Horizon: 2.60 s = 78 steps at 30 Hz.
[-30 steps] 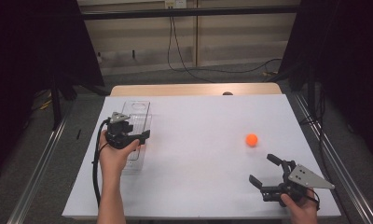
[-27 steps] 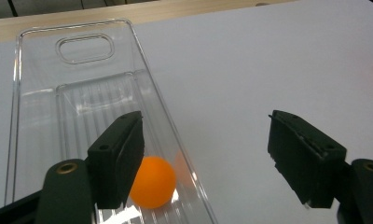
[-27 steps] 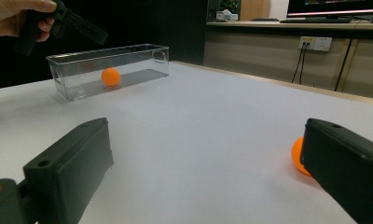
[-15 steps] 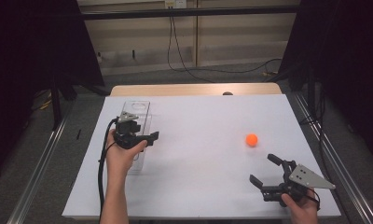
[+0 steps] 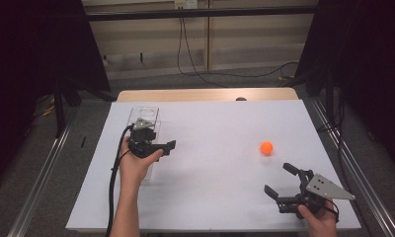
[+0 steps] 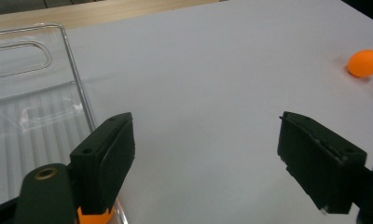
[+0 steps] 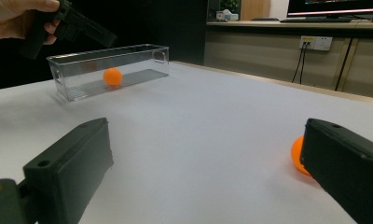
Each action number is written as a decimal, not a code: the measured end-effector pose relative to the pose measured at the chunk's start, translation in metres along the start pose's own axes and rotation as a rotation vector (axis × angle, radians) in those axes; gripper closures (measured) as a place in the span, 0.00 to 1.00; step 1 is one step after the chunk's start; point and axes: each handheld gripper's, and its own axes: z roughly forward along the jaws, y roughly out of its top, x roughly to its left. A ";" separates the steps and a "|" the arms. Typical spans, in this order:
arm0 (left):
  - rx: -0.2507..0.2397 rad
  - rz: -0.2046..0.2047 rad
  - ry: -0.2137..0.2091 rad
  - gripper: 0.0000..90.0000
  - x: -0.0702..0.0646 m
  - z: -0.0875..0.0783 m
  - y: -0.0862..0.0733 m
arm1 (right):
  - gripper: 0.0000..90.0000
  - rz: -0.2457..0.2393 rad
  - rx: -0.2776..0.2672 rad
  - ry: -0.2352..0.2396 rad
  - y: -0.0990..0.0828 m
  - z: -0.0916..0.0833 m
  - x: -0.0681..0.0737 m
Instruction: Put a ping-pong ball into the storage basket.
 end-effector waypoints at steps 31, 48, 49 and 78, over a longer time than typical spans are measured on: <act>-0.008 0.037 -0.072 0.14 -0.036 0.029 0.003 | 0.02 0.010 0.003 -0.006 0.000 0.000 -0.003; -0.005 0.095 -0.097 0.10 -0.053 0.042 0.002 | 0.02 0.007 0.011 -0.005 0.000 0.001 -0.002; -0.009 0.098 -0.100 0.10 -0.053 0.042 0.002 | 0.02 0.006 0.011 -0.006 0.001 0.002 -0.002; -0.001 0.114 -0.187 0.09 -0.075 0.061 0.001 | 0.02 0.018 0.015 -0.005 0.000 0.002 -0.003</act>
